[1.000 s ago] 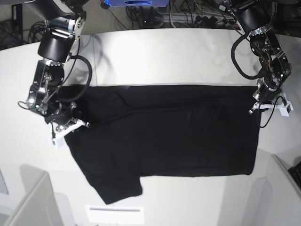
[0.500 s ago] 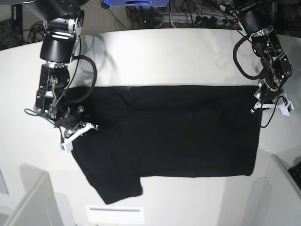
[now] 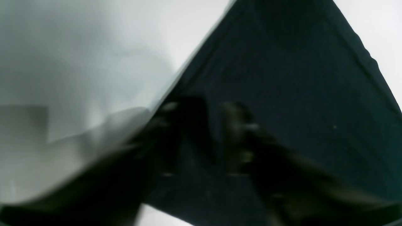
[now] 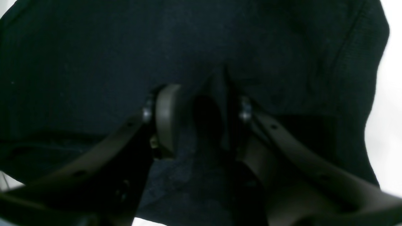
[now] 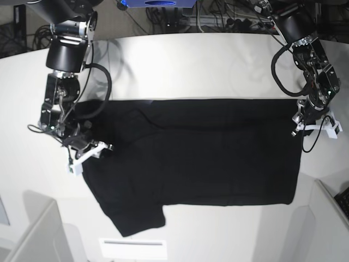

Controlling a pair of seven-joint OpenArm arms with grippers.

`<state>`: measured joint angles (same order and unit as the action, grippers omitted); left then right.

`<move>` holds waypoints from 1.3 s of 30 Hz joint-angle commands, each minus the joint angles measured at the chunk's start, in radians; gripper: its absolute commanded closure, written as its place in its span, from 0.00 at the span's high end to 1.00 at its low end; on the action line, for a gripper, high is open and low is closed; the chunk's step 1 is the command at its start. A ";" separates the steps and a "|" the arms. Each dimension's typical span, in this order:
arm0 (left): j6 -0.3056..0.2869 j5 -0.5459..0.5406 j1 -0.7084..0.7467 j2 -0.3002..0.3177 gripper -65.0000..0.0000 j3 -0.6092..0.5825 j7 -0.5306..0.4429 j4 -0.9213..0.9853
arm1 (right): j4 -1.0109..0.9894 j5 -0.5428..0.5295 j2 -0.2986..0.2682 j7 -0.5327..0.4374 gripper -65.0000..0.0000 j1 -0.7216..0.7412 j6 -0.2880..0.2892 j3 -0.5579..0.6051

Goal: Fold the T-shirt properly
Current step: 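Lower the right gripper along the shirt side and regrasp the edge, then drag the shirt toward the robot with both grippers, then release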

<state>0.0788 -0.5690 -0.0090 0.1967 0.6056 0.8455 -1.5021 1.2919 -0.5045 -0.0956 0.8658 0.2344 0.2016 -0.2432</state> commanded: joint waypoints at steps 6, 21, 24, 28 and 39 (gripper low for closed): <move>-0.009 -0.013 0.001 0.017 0.65 0.010 -0.019 -0.082 | 0.168 -0.015 0.003 -0.021 0.29 -0.039 -0.075 -0.126; -0.205 -0.012 0.188 -0.124 0.65 0.307 -0.019 -0.168 | 0.612 -0.023 0.201 -0.084 0.51 -0.455 -0.264 -0.247; -0.205 -0.013 0.208 -0.124 0.65 0.305 -0.022 -0.165 | 0.608 -0.023 0.216 -0.089 0.51 -0.485 -0.265 -0.275; -0.207 -0.013 0.206 -0.121 0.65 0.310 -0.022 -0.140 | 0.547 -0.023 0.216 -0.090 0.51 -0.485 -0.265 -0.313; -0.208 -0.013 0.154 -0.121 0.65 0.302 -0.025 -0.018 | 0.318 -0.023 0.208 -0.090 0.52 -0.376 -0.255 -0.377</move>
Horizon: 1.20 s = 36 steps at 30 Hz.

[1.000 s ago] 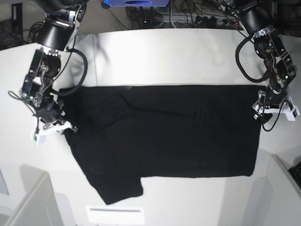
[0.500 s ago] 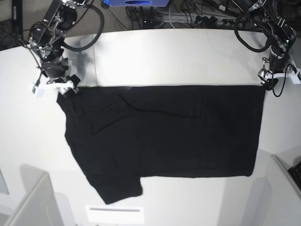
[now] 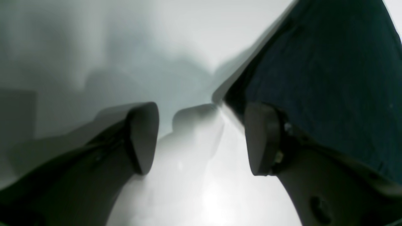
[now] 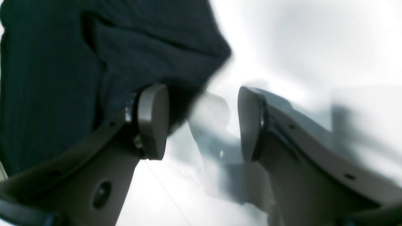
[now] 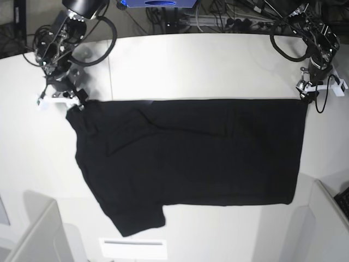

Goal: Fold the T-shirt properly
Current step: 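Drag the shirt toward the robot with both grippers, then release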

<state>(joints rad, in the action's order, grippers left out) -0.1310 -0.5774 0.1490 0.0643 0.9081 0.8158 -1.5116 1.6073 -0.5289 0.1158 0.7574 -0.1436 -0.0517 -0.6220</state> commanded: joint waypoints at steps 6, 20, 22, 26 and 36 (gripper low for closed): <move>0.001 -0.002 -0.035 0.013 0.65 -0.002 0.004 0.027 | -0.066 0.002 -0.005 0.018 0.52 0.052 -0.001 0.001; 0.001 -0.002 -0.114 0.013 0.65 -0.004 0.009 0.095 | -0.095 0.002 -0.005 0.018 0.51 0.060 -0.001 0.007; 0.001 0.001 -0.124 0.013 0.64 -0.004 0.009 0.102 | -0.095 0.002 -0.005 0.018 0.51 0.058 -0.001 0.007; 0.001 0.001 -0.144 0.016 0.64 -0.019 0.007 0.159 | -0.095 0.002 -0.005 0.018 0.51 0.060 -0.001 0.009; 0.001 0.001 -0.148 0.018 0.01 -0.063 0.006 0.185 | -0.095 0.002 -0.005 0.018 0.40 0.062 -0.001 0.001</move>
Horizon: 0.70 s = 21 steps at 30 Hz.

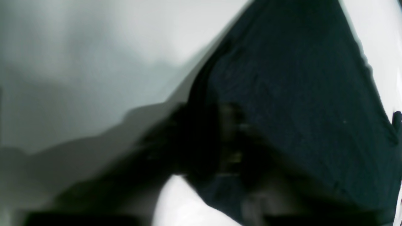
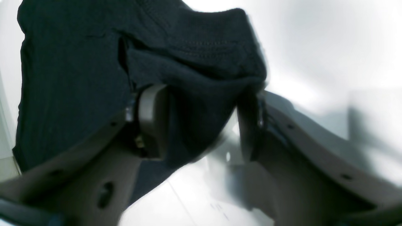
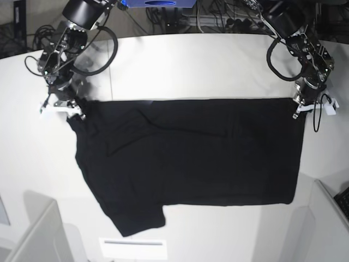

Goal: Fold the T-shirt properly
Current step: 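Drag the shirt toward the robot with both grippers, then release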

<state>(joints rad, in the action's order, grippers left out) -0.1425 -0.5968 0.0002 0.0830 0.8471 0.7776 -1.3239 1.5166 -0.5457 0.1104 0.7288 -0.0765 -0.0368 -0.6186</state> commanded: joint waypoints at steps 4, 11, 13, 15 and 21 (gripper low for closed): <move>0.013 0.021 0.007 0.007 0.00 -0.002 0.047 -0.010 | -0.004 0.019 -0.008 0.047 0.00 -0.004 -0.016 -0.002; 0.013 0.021 0.070 0.014 0.00 -0.004 0.052 -0.064 | 0.032 0.019 -0.024 0.051 0.00 -0.024 -0.016 -0.004; 0.013 0.021 0.103 0.014 0.00 -0.007 0.052 -0.104 | 0.074 0.019 -0.024 0.051 0.00 -0.052 -0.016 -0.004; 0.013 0.021 0.137 0.013 0.00 -0.033 0.052 -0.136 | 0.111 0.019 -0.024 0.054 0.00 -0.073 -0.016 -0.001; 0.013 0.016 0.248 0.011 0.00 -0.055 0.052 -0.245 | 0.178 0.019 -0.024 0.127 0.00 -0.128 -0.016 -0.016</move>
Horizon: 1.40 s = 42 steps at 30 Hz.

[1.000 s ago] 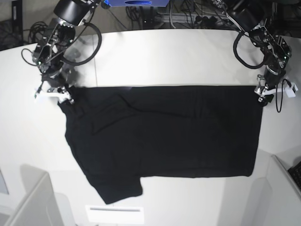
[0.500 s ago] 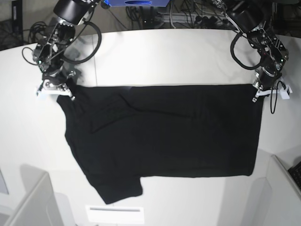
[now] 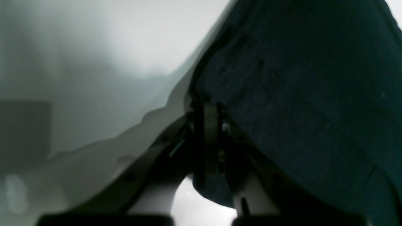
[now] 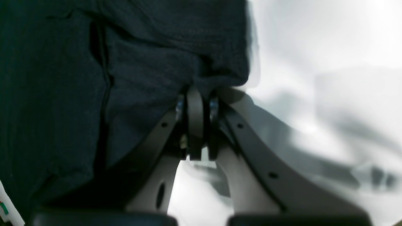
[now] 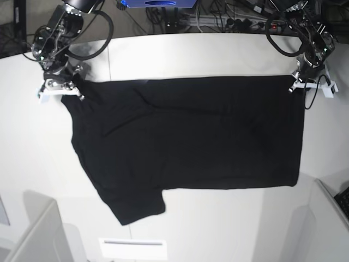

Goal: Fold the T-shirt properly
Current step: 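Drag the shirt toward the robot with both grippers, then release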

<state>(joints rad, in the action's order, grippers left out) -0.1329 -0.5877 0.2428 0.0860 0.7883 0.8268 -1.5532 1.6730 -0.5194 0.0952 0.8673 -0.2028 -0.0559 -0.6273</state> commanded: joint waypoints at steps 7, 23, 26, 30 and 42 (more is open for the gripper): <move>0.003 0.005 0.102 0.008 0.00 0.004 0.002 -0.060 | 0.089 -0.008 -0.001 0.003 0.00 -0.067 0.003 -0.059; 0.003 0.005 0.277 0.004 0.00 0.006 0.002 -0.195 | 0.160 -0.147 -0.008 0.000 0.00 -0.272 0.003 -0.059; 0.003 0.005 0.281 0.004 0.00 0.010 0.002 -0.192 | 0.160 -0.147 -0.008 0.002 0.00 -0.280 0.003 -0.059; 0.003 0.005 0.281 0.004 0.00 0.012 0.002 -0.194 | 0.160 -0.147 -0.008 0.002 0.00 -0.287 0.003 -0.059; 0.003 0.005 0.275 0.002 0.52 0.016 0.002 -0.197 | 0.252 -0.149 -0.002 -0.003 0.47 -0.314 0.003 -0.065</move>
<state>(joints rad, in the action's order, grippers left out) -0.1310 -0.5777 0.5137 0.0772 0.7956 0.8429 -1.7306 1.9057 -0.6579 0.0975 0.8787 -0.5133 -0.0536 -0.6838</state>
